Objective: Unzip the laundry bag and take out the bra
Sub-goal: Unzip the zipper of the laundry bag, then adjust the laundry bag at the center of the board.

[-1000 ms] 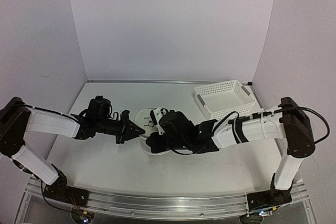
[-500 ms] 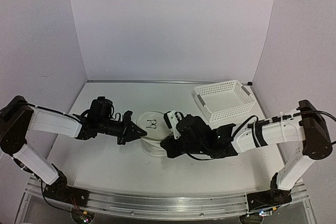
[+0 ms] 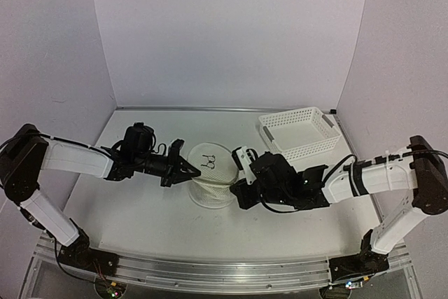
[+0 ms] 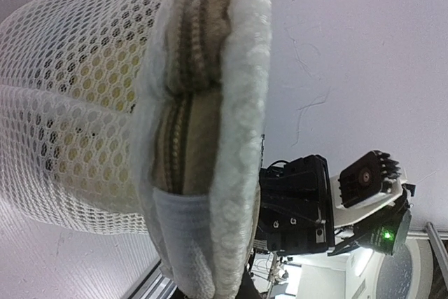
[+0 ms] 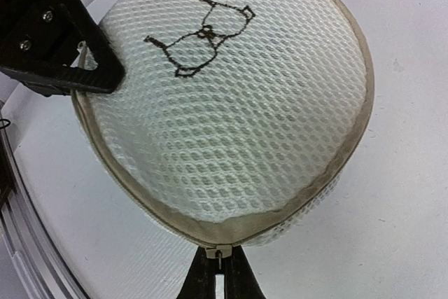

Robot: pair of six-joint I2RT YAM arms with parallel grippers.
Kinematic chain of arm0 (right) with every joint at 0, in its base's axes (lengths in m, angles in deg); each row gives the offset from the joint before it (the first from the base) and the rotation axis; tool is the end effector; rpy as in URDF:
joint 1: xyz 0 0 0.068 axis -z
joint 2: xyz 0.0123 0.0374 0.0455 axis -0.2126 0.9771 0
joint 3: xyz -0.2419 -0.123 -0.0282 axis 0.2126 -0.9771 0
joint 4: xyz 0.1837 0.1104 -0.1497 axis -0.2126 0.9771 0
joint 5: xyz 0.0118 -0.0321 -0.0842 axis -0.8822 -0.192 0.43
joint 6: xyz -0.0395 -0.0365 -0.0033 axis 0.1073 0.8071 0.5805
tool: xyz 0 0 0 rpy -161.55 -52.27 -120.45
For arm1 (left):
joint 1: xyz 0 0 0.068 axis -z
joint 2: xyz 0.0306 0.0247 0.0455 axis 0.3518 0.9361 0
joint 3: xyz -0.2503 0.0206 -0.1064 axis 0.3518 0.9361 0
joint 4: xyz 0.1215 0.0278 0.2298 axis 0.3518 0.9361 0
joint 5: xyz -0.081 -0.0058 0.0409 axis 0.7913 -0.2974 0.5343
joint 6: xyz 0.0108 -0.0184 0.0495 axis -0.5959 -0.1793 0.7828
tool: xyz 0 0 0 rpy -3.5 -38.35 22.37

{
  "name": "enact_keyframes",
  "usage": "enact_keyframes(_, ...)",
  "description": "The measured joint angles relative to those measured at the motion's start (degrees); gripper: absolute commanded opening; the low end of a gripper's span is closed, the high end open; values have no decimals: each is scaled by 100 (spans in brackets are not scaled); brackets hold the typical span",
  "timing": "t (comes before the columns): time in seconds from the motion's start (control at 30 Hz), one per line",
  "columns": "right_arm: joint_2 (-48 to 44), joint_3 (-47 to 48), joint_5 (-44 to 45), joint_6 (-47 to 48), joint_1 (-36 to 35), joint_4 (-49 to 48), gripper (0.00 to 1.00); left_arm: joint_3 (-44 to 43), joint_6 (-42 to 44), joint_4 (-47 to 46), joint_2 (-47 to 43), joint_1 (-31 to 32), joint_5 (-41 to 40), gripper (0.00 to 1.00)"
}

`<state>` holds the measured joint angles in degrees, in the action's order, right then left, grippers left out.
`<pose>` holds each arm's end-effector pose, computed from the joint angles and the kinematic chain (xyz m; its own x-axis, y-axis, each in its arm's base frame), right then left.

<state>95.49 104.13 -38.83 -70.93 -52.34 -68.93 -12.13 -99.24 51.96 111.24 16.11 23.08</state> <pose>0.1459 0.2918 0.1931 -0.6027 -0.2466 -0.7589 -0.6165 0.7477 0.2467 0.2299 -0.2030 0.1905 -0.9959 -0.0466 -0.0772 0.0566 0.3430 -0.9376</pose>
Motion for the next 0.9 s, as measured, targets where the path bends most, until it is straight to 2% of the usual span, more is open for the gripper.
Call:
enact_keyframes(0.5,-708,-452,-588,732,994,31,0,-846,1163,219,382,-37,675,0)
enact_keyframes(0.77,-968,-476,-826,870,1047,223,0,-2131,2474,1969,789,-133,640,0)
enact_keyframes(0.9,-1001,-476,-730,769,820,227,0,-2592,2848,2540,1008,-208,656,0)
